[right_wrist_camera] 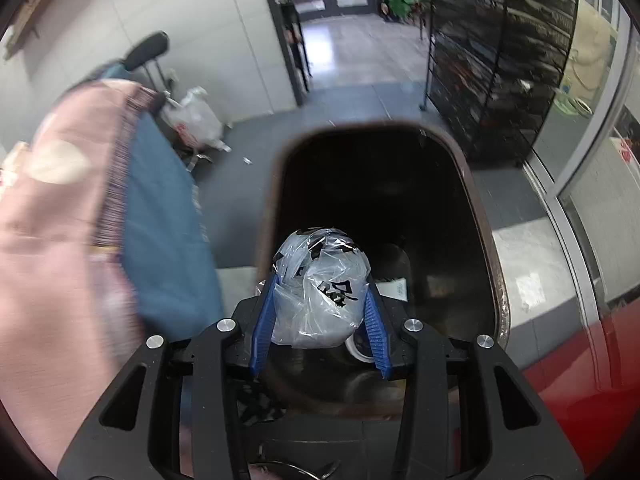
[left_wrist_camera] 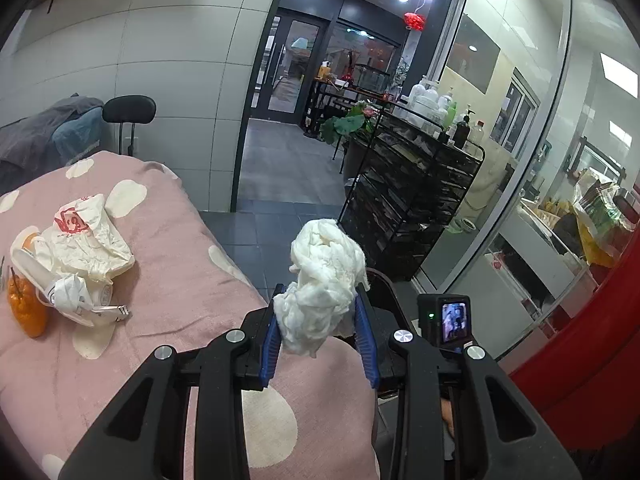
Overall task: Collect trash
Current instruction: 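Carry the plastic bag and tissue with both tools over the brown bin, then open the right tool to drop the bag while the left tool drops the tissue into the bin, then move both open tools back over the table, then grasp the white face mask with the right tool, then lift the mask with the right tool while the left tool grasps the orange fruit, then carry the mask and orange fruit with both tools over the bin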
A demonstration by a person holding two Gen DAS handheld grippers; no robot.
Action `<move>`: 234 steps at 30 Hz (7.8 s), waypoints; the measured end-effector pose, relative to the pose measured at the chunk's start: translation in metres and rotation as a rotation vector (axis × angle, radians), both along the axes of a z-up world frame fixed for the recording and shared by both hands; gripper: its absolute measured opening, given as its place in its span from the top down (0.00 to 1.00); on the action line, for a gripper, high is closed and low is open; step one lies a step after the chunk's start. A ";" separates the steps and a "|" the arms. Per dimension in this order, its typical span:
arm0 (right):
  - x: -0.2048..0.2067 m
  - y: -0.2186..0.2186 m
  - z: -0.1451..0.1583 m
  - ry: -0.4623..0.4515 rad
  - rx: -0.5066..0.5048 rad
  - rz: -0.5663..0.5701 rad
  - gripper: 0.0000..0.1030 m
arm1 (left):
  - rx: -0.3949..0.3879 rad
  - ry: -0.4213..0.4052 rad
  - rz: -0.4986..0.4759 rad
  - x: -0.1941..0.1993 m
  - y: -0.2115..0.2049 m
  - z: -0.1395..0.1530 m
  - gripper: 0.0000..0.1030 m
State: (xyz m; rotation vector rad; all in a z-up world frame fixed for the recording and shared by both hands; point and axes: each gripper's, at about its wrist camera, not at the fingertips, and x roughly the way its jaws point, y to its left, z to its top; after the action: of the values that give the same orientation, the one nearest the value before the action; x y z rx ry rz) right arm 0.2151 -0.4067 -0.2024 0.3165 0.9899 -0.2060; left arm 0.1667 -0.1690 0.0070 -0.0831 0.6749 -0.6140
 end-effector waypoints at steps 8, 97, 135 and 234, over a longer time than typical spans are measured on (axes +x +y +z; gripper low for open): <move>0.006 -0.021 -0.044 0.071 -0.005 -0.066 0.36 | 0.004 0.018 -0.026 0.003 -0.013 -0.003 0.68; -0.011 0.201 0.153 -0.260 -0.041 0.524 0.19 | 0.115 0.062 0.451 -0.008 0.182 -0.028 0.06; 0.064 0.362 0.137 -0.145 -0.262 0.920 0.44 | 0.151 0.155 0.511 0.011 0.262 -0.049 0.06; -0.050 0.088 0.130 -0.222 0.090 0.275 0.66 | -0.053 -0.037 0.082 -0.016 0.062 0.026 0.64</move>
State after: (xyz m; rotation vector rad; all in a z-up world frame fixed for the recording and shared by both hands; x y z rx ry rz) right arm 0.1647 -0.3191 -0.0723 0.2755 0.8132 0.1219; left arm 0.1504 -0.1073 0.0326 -0.1476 0.6166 -0.5530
